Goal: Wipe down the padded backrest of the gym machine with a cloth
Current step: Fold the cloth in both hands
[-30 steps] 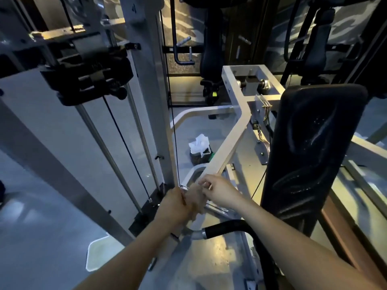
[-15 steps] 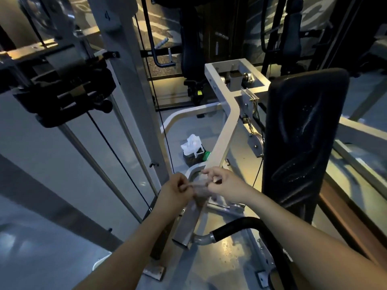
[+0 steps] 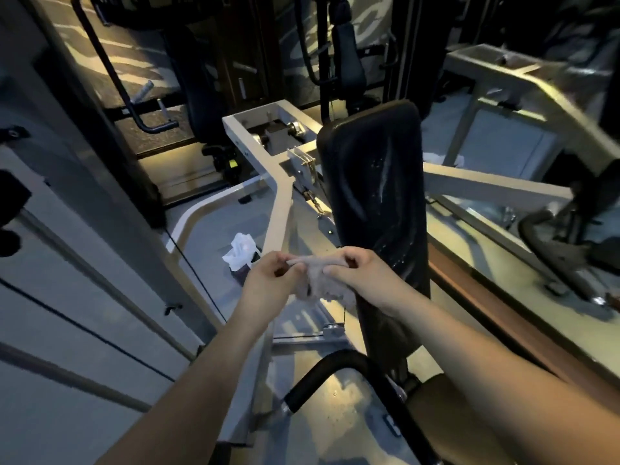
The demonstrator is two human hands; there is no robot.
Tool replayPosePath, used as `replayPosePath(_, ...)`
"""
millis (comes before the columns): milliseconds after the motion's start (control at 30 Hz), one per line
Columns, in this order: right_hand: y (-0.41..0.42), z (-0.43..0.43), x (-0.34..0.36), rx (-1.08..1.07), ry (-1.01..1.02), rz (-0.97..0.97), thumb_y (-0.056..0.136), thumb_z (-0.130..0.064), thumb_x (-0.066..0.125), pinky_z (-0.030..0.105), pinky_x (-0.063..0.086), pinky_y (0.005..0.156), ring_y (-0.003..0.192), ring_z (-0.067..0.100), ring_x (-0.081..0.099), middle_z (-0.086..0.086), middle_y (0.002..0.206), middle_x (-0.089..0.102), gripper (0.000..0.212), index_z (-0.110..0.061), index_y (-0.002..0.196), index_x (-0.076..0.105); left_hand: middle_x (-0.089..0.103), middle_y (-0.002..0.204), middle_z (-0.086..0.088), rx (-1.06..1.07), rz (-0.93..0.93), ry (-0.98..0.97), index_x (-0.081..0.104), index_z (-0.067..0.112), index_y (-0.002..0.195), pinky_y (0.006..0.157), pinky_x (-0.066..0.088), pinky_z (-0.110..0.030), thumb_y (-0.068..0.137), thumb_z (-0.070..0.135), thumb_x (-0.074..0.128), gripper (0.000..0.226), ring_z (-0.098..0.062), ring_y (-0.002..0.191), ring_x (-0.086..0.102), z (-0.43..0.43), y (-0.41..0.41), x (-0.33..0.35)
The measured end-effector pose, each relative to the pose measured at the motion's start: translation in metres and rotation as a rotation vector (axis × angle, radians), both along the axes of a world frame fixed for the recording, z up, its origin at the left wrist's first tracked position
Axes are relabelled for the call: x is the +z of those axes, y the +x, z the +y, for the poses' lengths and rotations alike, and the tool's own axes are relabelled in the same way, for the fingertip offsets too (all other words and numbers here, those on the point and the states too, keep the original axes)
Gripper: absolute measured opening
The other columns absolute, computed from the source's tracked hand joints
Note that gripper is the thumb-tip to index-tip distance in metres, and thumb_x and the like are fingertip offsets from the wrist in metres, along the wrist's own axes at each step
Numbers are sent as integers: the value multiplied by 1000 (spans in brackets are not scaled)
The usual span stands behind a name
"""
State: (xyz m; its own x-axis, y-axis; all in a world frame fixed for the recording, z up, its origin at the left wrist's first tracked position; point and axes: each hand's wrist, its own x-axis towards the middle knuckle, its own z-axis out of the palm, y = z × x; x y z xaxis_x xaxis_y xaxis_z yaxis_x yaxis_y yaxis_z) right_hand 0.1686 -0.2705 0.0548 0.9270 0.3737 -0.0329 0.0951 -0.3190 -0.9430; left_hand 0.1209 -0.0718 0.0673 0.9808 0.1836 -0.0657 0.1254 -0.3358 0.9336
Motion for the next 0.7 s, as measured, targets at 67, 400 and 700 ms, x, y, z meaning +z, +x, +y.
replayPosePath(67, 13, -29, 4, -44, 11, 1, 91, -25, 73, 20, 48, 69, 74, 6, 60, 4, 80, 64, 19, -7, 93, 66, 74, 83, 8, 40, -11, 43, 69, 34, 82, 87, 59, -50, 81, 45, 68, 10, -17, 81, 70, -22, 23, 3)
replayPosePath(400, 117, -161, 22, -365, 133, -14, 93, -34, 58, 33, 53, 71, 89, 20, 67, 4, 105, 64, 30, -7, 108, 57, 73, 79, -2, 141, -132, 260, 66, 27, 82, 74, 58, -41, 91, 32, 58, 14, -24, 79, 70, -137, 116, 65)
replayPosePath(700, 228, -181, 97, -445, 201, -198, 92, -5, 51, 29, 49, 62, 73, 14, 59, -3, 80, 63, 20, -16, 100, 66, 67, 81, -7, 253, -202, 496, 65, 12, 92, 61, 45, -26, 97, 21, 56, 14, -17, 72, 59, -158, 168, 116)
